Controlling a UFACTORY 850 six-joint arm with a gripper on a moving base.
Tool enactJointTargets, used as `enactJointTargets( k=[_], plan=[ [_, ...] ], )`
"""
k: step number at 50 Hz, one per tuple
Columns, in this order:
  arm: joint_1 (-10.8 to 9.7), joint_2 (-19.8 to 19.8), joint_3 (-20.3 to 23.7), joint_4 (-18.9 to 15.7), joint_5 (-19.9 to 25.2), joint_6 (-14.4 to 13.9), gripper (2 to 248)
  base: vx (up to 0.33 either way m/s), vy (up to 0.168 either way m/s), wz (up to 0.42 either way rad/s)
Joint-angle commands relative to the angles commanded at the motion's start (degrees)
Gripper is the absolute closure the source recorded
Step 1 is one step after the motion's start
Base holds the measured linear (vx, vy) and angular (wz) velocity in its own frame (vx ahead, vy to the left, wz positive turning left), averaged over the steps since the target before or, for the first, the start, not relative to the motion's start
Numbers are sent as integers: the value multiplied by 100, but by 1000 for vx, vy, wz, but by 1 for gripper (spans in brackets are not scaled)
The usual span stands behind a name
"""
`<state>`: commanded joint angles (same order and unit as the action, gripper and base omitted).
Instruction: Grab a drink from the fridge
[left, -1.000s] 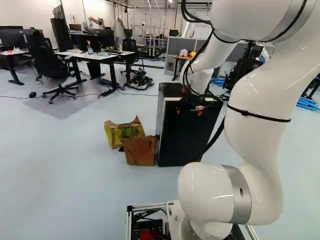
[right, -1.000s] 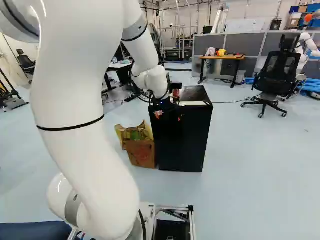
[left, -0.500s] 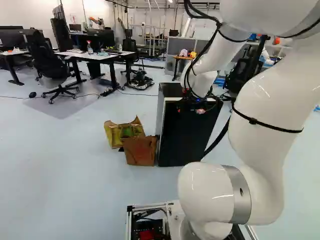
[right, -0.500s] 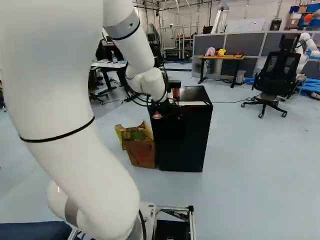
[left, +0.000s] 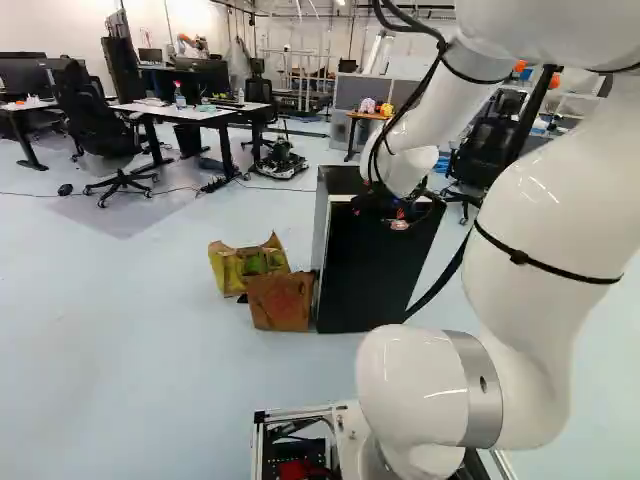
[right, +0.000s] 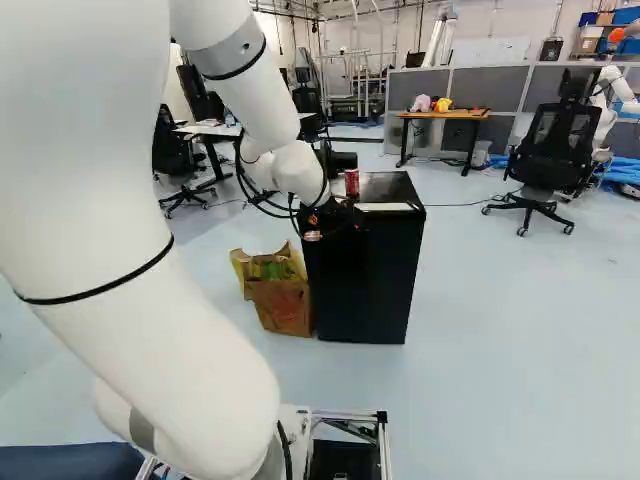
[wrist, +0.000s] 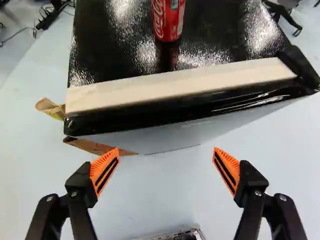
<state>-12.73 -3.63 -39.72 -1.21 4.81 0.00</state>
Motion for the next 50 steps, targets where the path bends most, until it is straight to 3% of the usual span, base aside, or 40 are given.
enactJointTargets(
  k=[30, 50],
  plan=[
    [0, -3, 0, 0, 1327, 0, 3, 0, 0, 0],
    [2, -263, -36, 0, 2139, 0, 3, 0, 0, 0]
  ],
)
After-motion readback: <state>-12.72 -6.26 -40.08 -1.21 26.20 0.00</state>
